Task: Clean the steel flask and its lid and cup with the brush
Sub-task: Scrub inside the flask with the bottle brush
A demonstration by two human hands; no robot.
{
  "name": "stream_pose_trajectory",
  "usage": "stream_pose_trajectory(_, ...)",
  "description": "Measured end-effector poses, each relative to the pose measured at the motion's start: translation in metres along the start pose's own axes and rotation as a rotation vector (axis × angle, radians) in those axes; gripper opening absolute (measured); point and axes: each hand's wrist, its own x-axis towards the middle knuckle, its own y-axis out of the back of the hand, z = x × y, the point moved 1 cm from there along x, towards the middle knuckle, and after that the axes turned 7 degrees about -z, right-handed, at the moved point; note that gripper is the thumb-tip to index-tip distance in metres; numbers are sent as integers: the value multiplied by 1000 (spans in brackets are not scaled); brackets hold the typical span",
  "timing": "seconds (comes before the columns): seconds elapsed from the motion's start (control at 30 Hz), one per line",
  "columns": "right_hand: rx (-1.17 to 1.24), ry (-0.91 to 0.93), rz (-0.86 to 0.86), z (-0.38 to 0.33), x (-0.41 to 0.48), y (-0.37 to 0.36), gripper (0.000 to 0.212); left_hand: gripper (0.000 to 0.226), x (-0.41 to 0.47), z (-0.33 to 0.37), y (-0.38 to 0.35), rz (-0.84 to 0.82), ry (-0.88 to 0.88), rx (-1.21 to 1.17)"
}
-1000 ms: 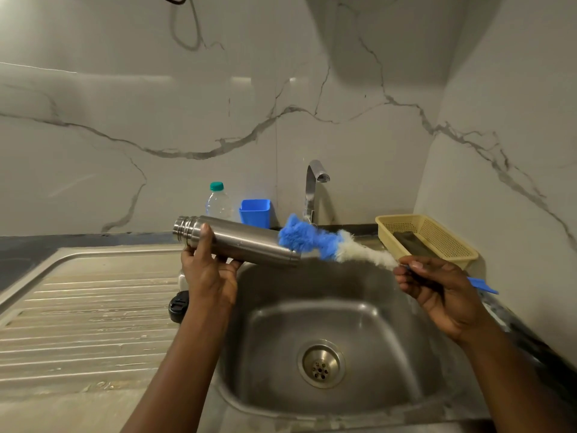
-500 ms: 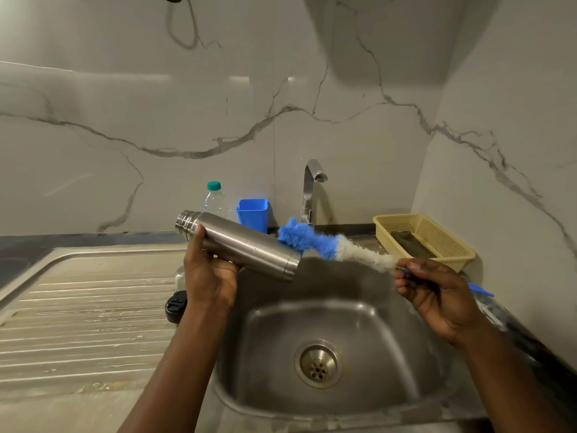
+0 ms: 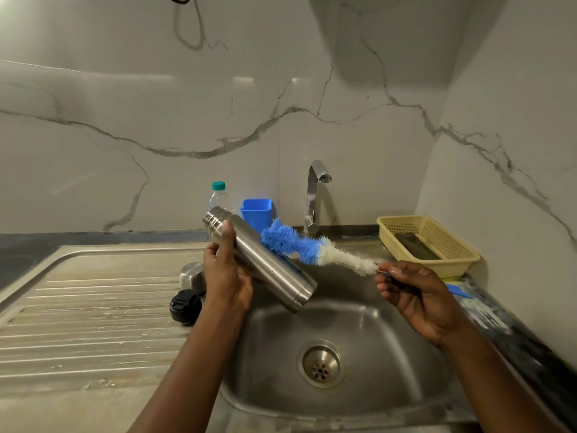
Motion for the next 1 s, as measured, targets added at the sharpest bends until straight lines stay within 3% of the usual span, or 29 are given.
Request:
stream_pose_trajectory(0.27, 16, 33, 9, -10, -5, 13, 28, 59, 2, -1, -1, -56, 5, 58)
stream_pose_trajectory(0.47, 12, 37, -14, 0, 4, -1, 18, 33, -5, -12, -6, -126, 75, 142)
stream_pose_trajectory(0.57, 3, 34, -33, -6, 1, 9, 49, 36, -4, -7, -7, -121, 89, 161)
stream_pose_trajectory(0.6, 7, 34, -24, -6, 0, 9, 49, 37, -4, -6, -7, -125, 94, 168)
stream_pose_trajectory(0.7, 41, 50, -13, -1, 3, 1, 22, 36, -10, -7, -12, -151, 110, 183)
stream_pose_trajectory(0.9, 56, 99, 36, 4, 7, -10, 21, 28, -19, -10, -19, -232, 117, 270)
stream_pose_trajectory(1.0, 19, 117, 0, -1, 4, -3, 41, 32, -18, -9, -18, -230, 128, 295)
